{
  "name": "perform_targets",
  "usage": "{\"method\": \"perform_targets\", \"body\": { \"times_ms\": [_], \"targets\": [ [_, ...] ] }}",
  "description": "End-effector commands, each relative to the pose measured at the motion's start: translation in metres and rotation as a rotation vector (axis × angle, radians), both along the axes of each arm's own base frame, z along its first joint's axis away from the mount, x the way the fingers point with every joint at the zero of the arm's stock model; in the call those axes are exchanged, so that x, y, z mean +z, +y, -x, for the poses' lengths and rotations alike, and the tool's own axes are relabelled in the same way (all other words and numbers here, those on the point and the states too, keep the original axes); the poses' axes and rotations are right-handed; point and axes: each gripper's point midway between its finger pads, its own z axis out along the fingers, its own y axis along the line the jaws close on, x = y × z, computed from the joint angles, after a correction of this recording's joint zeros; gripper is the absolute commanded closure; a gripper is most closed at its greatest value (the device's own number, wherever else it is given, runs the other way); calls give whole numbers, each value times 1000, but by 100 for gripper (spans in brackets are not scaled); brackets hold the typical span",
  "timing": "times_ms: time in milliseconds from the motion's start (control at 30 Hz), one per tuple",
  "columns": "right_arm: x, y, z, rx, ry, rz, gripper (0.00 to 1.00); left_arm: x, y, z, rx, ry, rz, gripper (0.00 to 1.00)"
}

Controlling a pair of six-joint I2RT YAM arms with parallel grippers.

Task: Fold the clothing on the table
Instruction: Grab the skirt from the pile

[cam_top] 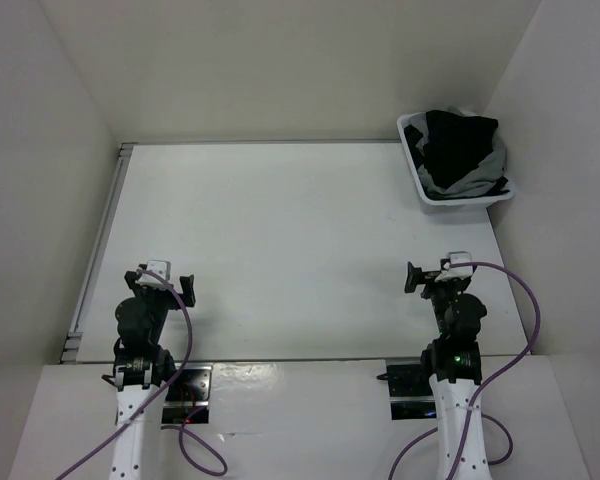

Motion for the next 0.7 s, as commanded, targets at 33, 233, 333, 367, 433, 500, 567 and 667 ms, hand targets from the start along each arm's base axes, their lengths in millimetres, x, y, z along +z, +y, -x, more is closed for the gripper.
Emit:
{"method": "perform_targets", "body": {
  "times_ms": [33,233,333,367,433,500,567,667],
  "targets": [
    [4,-2,0,-13,-60,0,2,21,-2,-2,-15,-129,-31,0],
    [4,-2,0,-13,-60,0,2,21,-2,-2,-15,-129,-31,0],
    [13,5,1,37,-79,43,2,21,-2,-2,-15,-129,-31,0],
    [19,9,2,63,-94,69,2,21,-2,-2,-15,-129,-31,0],
    [45,9,5,54,-156,40,2,21,-2,-2,-15,-129,-31,0],
    [88,-7,11,-55,-271,-9,2,21,-2,-2,-15,-129,-31,0],
    [114,-20,18,-131,-339,-24,2,21,-2,-2,-15,-129,-31,0],
    [146,-30,32,-196,-363,-8,2,21,-5,-2,-31,-129,-30,0]
  ]
}}
